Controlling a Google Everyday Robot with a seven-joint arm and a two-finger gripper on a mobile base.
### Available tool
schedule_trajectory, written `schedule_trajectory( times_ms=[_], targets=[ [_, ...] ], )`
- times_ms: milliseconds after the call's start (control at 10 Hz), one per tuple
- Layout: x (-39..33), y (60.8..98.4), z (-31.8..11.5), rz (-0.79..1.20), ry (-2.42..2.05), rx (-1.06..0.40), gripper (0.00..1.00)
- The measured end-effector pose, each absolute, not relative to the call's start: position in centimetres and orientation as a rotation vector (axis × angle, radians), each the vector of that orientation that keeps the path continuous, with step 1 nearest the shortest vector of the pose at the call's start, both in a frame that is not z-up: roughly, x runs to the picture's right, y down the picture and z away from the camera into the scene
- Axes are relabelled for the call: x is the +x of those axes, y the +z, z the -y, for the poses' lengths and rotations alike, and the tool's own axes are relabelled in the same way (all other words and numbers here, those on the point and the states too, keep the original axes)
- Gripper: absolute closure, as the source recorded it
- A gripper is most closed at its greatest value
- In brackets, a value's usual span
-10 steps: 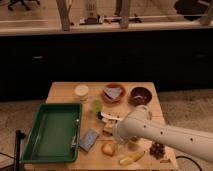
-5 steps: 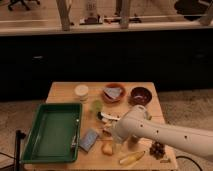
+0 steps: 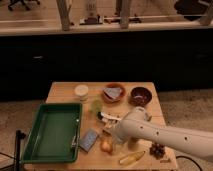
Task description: Place apple in paper cup
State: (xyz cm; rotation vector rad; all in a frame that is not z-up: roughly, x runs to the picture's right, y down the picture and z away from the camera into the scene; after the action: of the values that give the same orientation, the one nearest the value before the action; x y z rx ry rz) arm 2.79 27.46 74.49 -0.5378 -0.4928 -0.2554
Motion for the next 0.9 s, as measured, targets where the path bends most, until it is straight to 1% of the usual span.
schedule_trajectory(
  times_ms=[300, 700, 800, 900],
  targets=[
    [2.7, 74.1, -27.8, 0.500, -0.273, -0.552, 0.20],
    [2.0, 74.5, -28.7, 0.524, -0.289, -0.581, 0.21],
    [2.0, 74.7, -29.1, 0.527, -0.295, -0.587, 0.28],
    [1.9, 75.0, -29.4, 0.528, -0.300, -0.591, 0.38]
  ],
)
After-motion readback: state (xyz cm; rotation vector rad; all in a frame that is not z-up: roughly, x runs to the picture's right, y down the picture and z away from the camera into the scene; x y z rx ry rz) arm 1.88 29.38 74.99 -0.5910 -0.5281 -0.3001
